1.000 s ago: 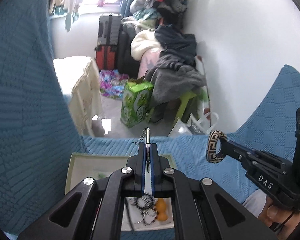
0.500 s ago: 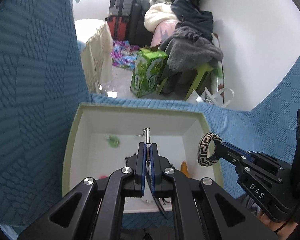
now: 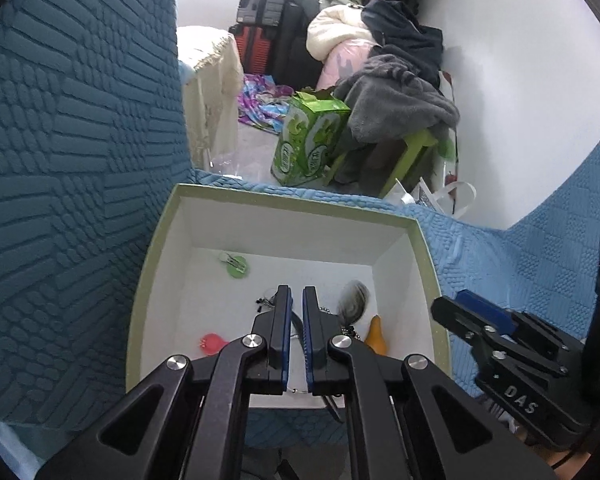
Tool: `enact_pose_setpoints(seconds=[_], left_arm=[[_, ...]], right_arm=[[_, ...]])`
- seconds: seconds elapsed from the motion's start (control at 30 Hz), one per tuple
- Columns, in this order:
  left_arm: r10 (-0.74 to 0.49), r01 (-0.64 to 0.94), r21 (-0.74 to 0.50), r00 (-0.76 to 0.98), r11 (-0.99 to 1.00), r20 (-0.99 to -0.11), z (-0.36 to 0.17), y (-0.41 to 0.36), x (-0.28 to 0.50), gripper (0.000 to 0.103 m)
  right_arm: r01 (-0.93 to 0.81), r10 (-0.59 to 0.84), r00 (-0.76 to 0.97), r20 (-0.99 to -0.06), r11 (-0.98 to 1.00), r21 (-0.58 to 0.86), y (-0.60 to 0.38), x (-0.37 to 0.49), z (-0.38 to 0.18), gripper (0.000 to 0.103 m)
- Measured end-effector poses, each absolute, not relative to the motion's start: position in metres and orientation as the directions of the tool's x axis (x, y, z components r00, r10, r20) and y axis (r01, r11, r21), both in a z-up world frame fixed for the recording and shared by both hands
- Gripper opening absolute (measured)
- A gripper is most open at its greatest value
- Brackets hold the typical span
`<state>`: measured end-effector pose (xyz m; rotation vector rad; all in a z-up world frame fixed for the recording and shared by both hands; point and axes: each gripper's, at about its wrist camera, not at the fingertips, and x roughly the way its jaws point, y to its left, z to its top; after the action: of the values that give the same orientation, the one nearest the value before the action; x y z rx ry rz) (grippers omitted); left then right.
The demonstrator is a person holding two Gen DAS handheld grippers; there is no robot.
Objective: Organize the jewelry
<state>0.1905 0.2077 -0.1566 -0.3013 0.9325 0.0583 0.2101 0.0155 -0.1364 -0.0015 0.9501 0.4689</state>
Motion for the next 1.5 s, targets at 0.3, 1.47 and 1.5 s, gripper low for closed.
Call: enact_pose_setpoints(seconds=[0.3,1.47,1.5], left_arm=[[-0.025,-0.163,-0.171,0.651,0.972,-0.759,-0.103,0.194,0.181,0.075],[0.047,-0.139,-0.106,0.796,0.985,-0.604,-0.003,0.131,0.075,0.082],[0.051,-0.145,-0.104,0.789,0.984,-0.613,-0.007,0.131,0.074,0.082]], right_arm=[[-0.386,0.418,0.603,-0.679,0.898,0.21,-0.01,0.21,-0.069,0.084],[-0.302,0.294,0.778,-0.555,0.95,0.08,-0.082,0.095,-0.005,0.103],[-0.297,0.289,0.775,-0.562,0.952,0.081,-0.083,0.094,-0.01,0.103]])
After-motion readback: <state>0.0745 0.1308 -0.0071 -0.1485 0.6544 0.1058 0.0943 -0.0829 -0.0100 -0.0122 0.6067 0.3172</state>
